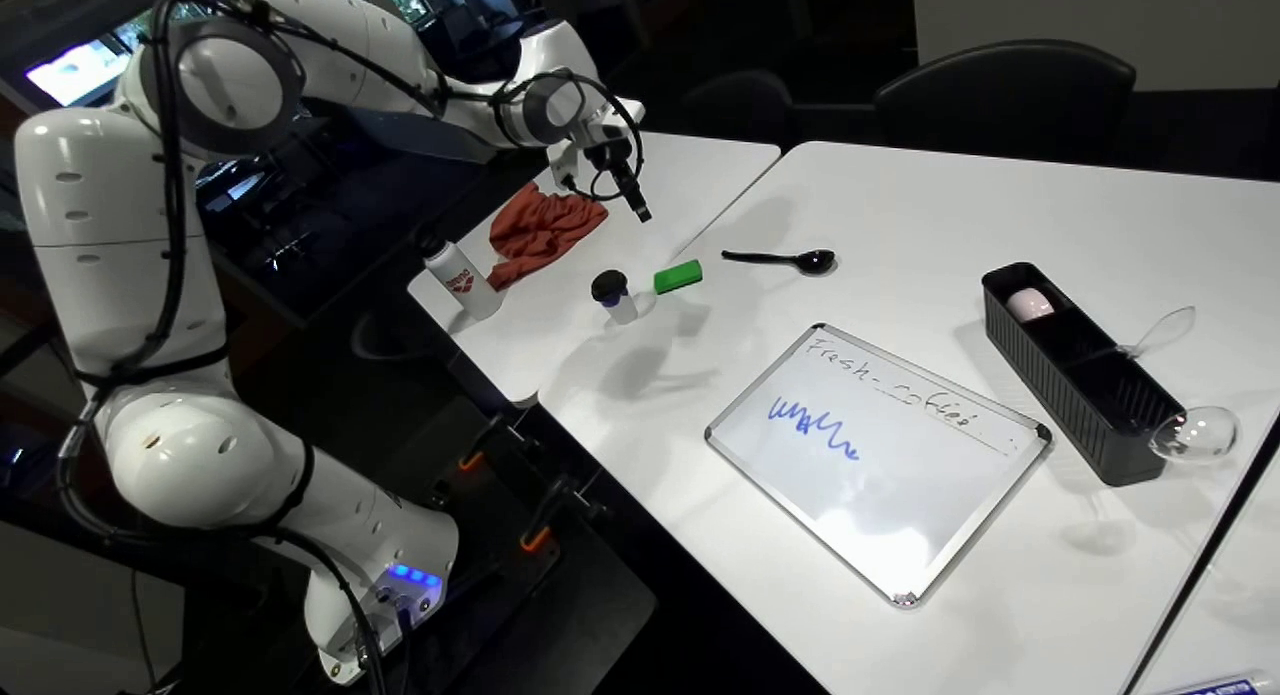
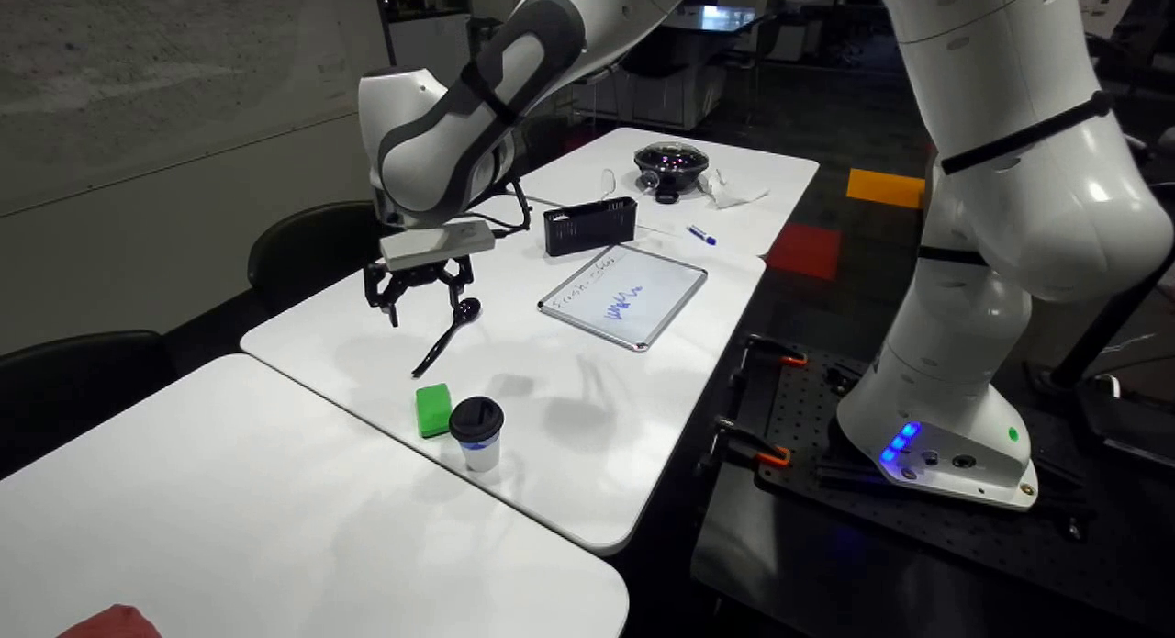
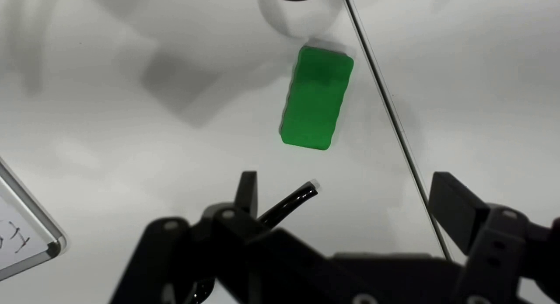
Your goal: Use the green eraser on the left to clean the whiteboard
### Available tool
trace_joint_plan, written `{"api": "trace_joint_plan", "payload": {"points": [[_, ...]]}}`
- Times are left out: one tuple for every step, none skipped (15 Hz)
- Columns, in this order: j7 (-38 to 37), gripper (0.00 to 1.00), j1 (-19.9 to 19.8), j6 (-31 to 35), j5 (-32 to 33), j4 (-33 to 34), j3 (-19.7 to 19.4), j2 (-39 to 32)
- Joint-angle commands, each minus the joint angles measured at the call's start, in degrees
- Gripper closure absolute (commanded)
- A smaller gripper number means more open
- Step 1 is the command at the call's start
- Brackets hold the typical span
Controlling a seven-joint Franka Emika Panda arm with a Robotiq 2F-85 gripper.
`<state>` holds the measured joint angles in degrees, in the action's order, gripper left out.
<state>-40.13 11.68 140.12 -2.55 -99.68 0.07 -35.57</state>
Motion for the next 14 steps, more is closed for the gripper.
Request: {"api": "trace_joint_plan", "payload": {"points": [[-5.77,0.00,3.70,2.25,0.96,5.94,-3.09,-7.14],[-7.03,0.00,4.46,2.51,0.95,6.94,-3.69,-8.83],[-8.06,0.00,5.03,2.45,0.92,8.02,-4.19,-10.47],[-9.14,0.00,5.54,2.24,0.88,9.00,-4.63,-11.83],[-10.06,0.00,5.89,2.13,0.82,9.97,-5.03,-13.27],[-10.96,0.00,6.24,2.10,0.87,10.85,-5.42,-14.58],[-11.68,0.00,6.56,2.04,0.99,11.63,-5.84,-15.73],[-12.47,0.00,6.77,1.83,1.02,12.36,-6.22,-16.97],[-12.82,0.00,6.62,0.97,0.73,12.94,-6.08,-17.71],[-10.45,0.00,5.68,1.81,0.33,10.36,-4.96,-15.71],[-11.01,0.00,5.72,1.80,0.34,10.97,-5.11,-16.68],[-11.09,0.00,5.75,1.80,0.34,11.43,-5.19,-17.33],[-11.10,0.00,5.79,1.80,0.34,11.81,-5.21,-17.69],[-11.11,0.00,5.81,1.80,0.34,12.01,-5.22,-17.80]]}}
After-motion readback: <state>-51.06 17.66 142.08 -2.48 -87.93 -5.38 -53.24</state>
